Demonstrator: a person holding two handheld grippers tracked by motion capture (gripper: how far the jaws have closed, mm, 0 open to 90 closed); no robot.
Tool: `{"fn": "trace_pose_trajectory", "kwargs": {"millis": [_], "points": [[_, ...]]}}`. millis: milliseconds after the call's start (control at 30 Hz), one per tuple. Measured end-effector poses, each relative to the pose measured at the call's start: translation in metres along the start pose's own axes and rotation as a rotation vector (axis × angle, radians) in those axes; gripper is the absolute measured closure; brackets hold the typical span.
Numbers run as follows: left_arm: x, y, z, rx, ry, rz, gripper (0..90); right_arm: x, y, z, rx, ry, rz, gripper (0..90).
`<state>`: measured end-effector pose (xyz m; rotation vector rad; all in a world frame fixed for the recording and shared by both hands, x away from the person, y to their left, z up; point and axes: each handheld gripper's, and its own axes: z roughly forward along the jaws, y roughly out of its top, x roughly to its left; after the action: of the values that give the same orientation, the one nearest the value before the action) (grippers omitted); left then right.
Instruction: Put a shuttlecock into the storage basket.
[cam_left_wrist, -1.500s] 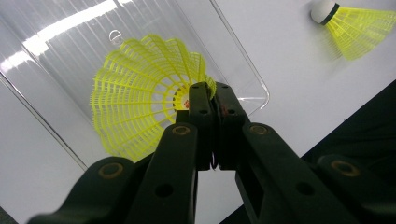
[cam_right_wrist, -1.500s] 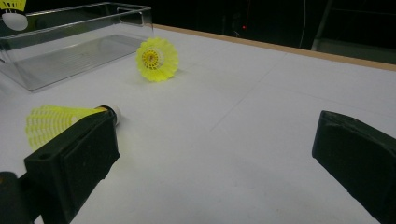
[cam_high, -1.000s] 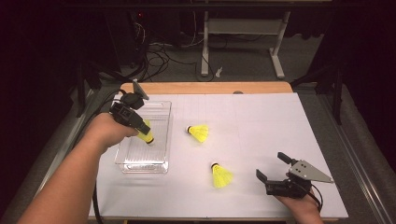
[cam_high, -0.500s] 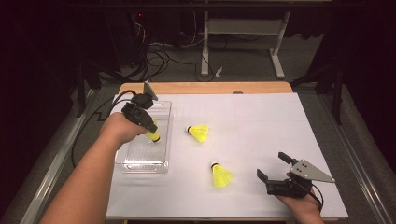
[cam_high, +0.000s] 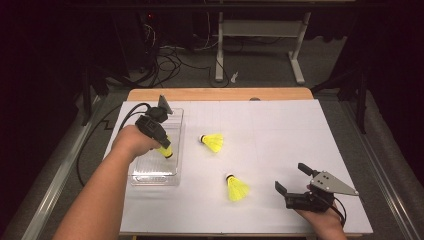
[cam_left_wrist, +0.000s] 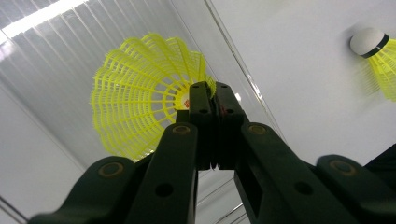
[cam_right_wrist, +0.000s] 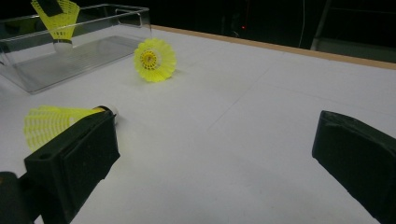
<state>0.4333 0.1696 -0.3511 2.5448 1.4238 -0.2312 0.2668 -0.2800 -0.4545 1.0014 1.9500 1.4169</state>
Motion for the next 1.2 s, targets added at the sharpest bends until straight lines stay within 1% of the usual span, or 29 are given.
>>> {"fn": "trace_pose_trajectory", "kwargs": {"millis": [33,67,100,133,267,400,533,567,667,733,833,867,967,1200], "points": [[0.0,0.001,0.002,0.0,-0.005,0.005,88.6,0.0,0.0,0.0,0.0,0.0,0.0,1.1],[0.001,0.002,0.003,0.004,-0.005,0.001,88.6,0.0,0.0,0.0,0.0,0.0,0.0,1.1],[0.002,0.003,0.004,-0.002,-0.016,0.008,88.6,0.0,0.0,0.0,-0.001,0.0,0.001,1.1],[0.0,0.004,0.004,0.008,-0.013,-0.01,88.7,0.0,0.0,0.0,-0.001,0.0,0.0,1.1],[0.0,0.006,0.006,0.007,-0.018,-0.008,88.7,0.0,0.0,-0.001,-0.003,0.0,0.001,1.1],[-0.001,0.006,0.007,0.008,-0.01,-0.011,88.7,0.0,0.0,-0.001,-0.003,0.0,0.003,1.1],[-0.003,0.006,0.006,0.018,-0.024,-0.006,88.8,0.0,0.0,-0.001,-0.003,0.0,0.001,1.1],[-0.004,0.006,0.007,0.021,-0.028,-0.011,88.9,0.0,0.0,-0.001,-0.004,0.0,0.002,1.1],[-0.003,0.006,0.012,0.03,-0.032,-0.015,88.9,0.0,0.0,-0.001,-0.004,0.001,0.001,1.1],[-0.001,0.007,0.015,0.031,-0.036,-0.025,88.9,0.0,0.001,-0.001,-0.004,0.0,0.001,1.1],[0.001,0.009,0.018,0.027,-0.039,-0.023,89.0,0.0,0.0,-0.002,-0.004,-0.001,0.006,1.1],[0.001,0.009,0.018,0.024,-0.05,-0.024,88.9,0.0,0.0,-0.002,-0.005,-0.001,0.006,1.1],[0.0,0.01,0.018,0.017,-0.061,-0.022,89.0,-0.001,0.0,-0.002,-0.006,-0.002,0.006,1.1],[0.0,0.009,0.016,0.021,-0.064,-0.023,89.0,0.0,0.0,-0.001,-0.003,0.0,0.007,1.1]]}}
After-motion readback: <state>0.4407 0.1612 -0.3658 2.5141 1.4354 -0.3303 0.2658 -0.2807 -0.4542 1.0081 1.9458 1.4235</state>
